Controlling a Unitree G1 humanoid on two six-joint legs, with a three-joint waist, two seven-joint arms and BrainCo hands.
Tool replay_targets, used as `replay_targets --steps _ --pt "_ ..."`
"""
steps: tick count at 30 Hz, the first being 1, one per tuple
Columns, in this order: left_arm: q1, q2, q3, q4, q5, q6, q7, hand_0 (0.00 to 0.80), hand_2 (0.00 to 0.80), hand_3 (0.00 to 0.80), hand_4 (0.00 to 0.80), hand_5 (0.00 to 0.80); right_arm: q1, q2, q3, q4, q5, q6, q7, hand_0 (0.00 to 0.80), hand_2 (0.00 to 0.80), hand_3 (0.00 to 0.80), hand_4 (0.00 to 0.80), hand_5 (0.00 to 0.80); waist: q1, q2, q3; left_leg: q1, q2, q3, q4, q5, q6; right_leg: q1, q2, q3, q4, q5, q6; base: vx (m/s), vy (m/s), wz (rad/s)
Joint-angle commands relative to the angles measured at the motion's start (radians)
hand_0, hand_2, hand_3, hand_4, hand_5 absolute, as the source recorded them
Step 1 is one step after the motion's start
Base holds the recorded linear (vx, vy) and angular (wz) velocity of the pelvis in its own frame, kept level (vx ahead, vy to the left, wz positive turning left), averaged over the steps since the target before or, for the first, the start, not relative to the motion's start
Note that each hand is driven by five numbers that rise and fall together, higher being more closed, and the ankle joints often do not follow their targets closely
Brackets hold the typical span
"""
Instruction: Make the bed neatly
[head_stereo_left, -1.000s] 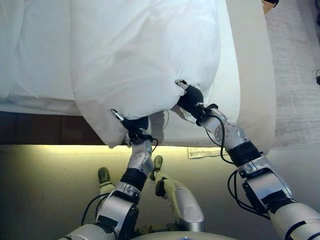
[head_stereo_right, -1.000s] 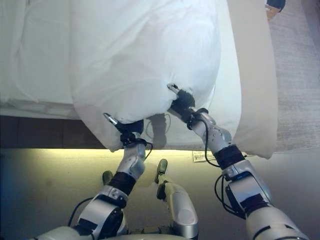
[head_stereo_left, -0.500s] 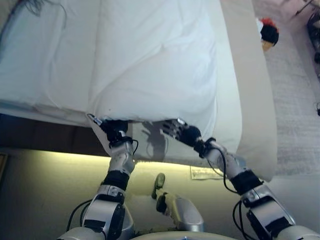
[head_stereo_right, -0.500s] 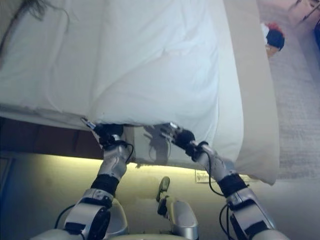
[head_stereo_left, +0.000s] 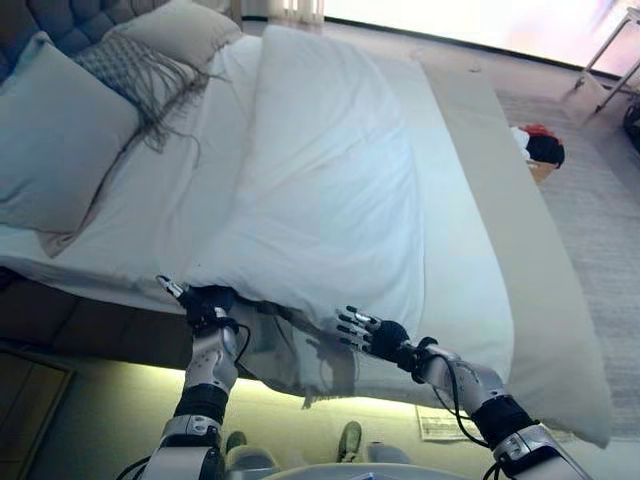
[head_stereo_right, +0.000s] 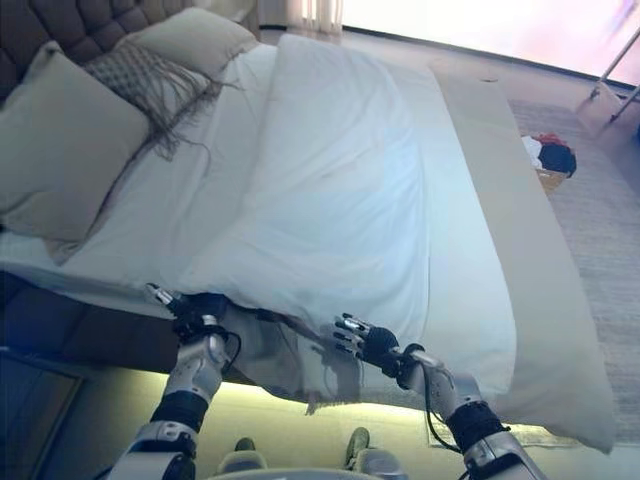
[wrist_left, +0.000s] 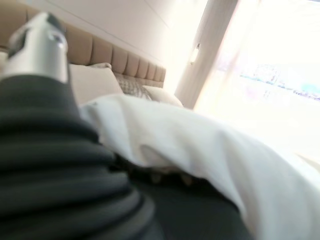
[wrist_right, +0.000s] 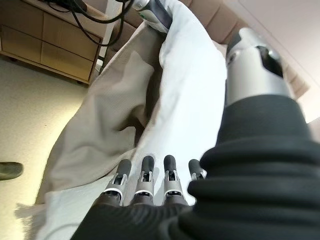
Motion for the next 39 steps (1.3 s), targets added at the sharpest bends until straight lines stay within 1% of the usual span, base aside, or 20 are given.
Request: replay_targets --steps 1,2,5,6,10,14,17,21,26,31,34,39 --pt "-0.026 0.185 0.113 -0.028 0.174 0.005 -0.005 0.000 0.000 0.000 0.000 0.000 0.043 0.021 -0.054 0.047 -0.024 -0.010 0.020 0.000 0.000 0.000 0.000 0.000 0.085 0.015 -0.085 -0.017 -0.034 -0.016 0.028 -0.031 0.035 0.054 -0.139 -0.006 0.085 -0.107 0.108 -0.001 0.115 0.04" --pt "-0.014 0.194 0.122 -0.017 0.203 0.008 0.010 0.000 0.000 0.000 0.000 0.000 0.046 0.022 -0.055 0.050 -0.027 -0.007 0.021 0.000 0.000 0.000 0.000 0.000 0.089 0.017 -0.086 -0.016 -0.037 -0.019 0.027 -0.032 0.037 0.056 -0.141 -0.008 0.084 -0.107 0.109 -0.002 0.106 0.04" --pt "0.037 0.248 0.167 0.065 0.271 0.061 0.018 0.000 0.000 0.000 0.000 0.000 0.057 0.015 -0.059 0.059 -0.035 0.005 0.023 0.000 0.000 0.000 0.000 0.000 0.105 0.023 -0.091 -0.014 -0.044 -0.029 0.022 -0.030 0.043 0.062 -0.145 -0.019 0.083 -0.107 0.112 -0.004 0.111 0.03" --pt "0.061 0.275 0.190 0.103 0.285 0.092 0.008 0.000 0.000 0.000 0.000 0.000 0.061 0.010 -0.062 0.064 -0.040 0.008 0.025 0.000 0.000 0.000 0.000 0.000 0.113 0.027 -0.092 -0.016 -0.047 -0.032 0.022 -0.030 0.045 0.064 -0.147 -0.024 0.082 -0.107 0.113 -0.005 0.104 0.08" --pt "0.110 0.338 0.249 0.221 0.305 0.189 -0.067 0.000 0.000 0.000 0.000 0.000 0.060 -0.007 -0.061 0.088 -0.057 0.009 0.034 0.000 0.000 0.000 0.000 0.000 0.131 0.032 -0.088 -0.028 -0.054 -0.039 0.032 -0.035 0.050 0.069 -0.153 -0.036 0.085 -0.115 0.116 -0.018 0.121 0.12" --pt "0.139 0.375 0.302 0.270 0.279 0.245 -0.124 0.000 0.000 0.000 0.000 0.000 0.059 -0.015 -0.055 0.108 -0.070 0.002 0.041 0.000 0.000 0.000 0.000 0.000 0.157 0.028 -0.074 -0.051 -0.059 -0.051 0.050 -0.042 0.051 0.062 -0.162 -0.048 0.093 -0.117 0.118 -0.050 0.091 0.04" --pt "0.161 0.384 0.333 0.269 0.269 0.266 -0.146 0.000 0.000 0.000 0.000 0.000 0.058 -0.014 -0.052 0.117 -0.067 -0.009 0.037 0.000 0.000 0.000 0.000 0.000 0.182 0.021 -0.059 -0.071 -0.061 -0.061 0.060 -0.047 0.050 0.056 -0.169 -0.061 0.093 -0.113 0.120 -0.079 0.049 0.11" --pt "0.184 0.394 0.368 0.251 0.262 0.312 -0.125 0.000 0.000 0.000 0.000 0.000 0.050 -0.003 -0.047 0.125 -0.044 -0.027 0.027 0.000 0.000 0.000 0.000 0.000 0.214 0.014 -0.046 -0.083 -0.064 -0.078 0.057 -0.050 0.048 0.063 -0.170 -0.078 0.079 -0.102 0.123 -0.049 -0.004 0.13" --pt "0.213 0.403 0.398 0.241 0.264 0.361 -0.154 0.000 0.000 0.000 0.000 0.000 0.047 0.003 -0.047 0.119 -0.031 -0.035 0.013 0.000 0.000 0.000 0.000 0.000 0.242 0.020 -0.053 -0.085 -0.075 -0.095 0.035 -0.040 0.050 0.075 -0.174 -0.099 0.057 -0.085 0.127 -0.032 0.027 0.13" --pt "0.231 0.439 0.433 0.234 0.255 0.368 -0.164 0.000 0.000 0.000 0.000 0.000 0.046 -0.004 -0.057 0.143 -0.033 -0.046 0.015 0.000 0.000 0.000 0.000 0.000 0.262 0.031 -0.065 -0.079 -0.083 -0.112 0.021 -0.036 0.052 0.082 -0.178 -0.109 0.051 -0.081 0.127 -0.010 0.055 0.14" --pt "0.237 0.457 0.448 0.239 0.232 0.369 -0.168 0.000 0.000 0.000 0.000 0.000 0.043 -0.011 -0.069 0.163 -0.031 -0.053 0.006 0.000 0.000 0.000 0.000 0.000 0.270 0.034 -0.062 -0.094 -0.087 -0.123 0.037 -0.040 0.053 0.073 -0.183 -0.110 0.067 -0.089 0.124 -0.029 0.061 0.03" --pt "0.194 0.496 0.449 0.244 0.166 0.371 -0.220 0.000 0.000 0.000 0.000 0.000 -0.001 -0.027 -0.086 0.251 -0.021 -0.106 -0.012 0.000 0.000 0.000 0.000 0.000 0.280 0.027 0.003 -0.195 -0.086 -0.138 0.138 -0.061 0.048 0.007 -0.196 -0.107 0.142 -0.110 0.115 -0.212 0.041 0.11"
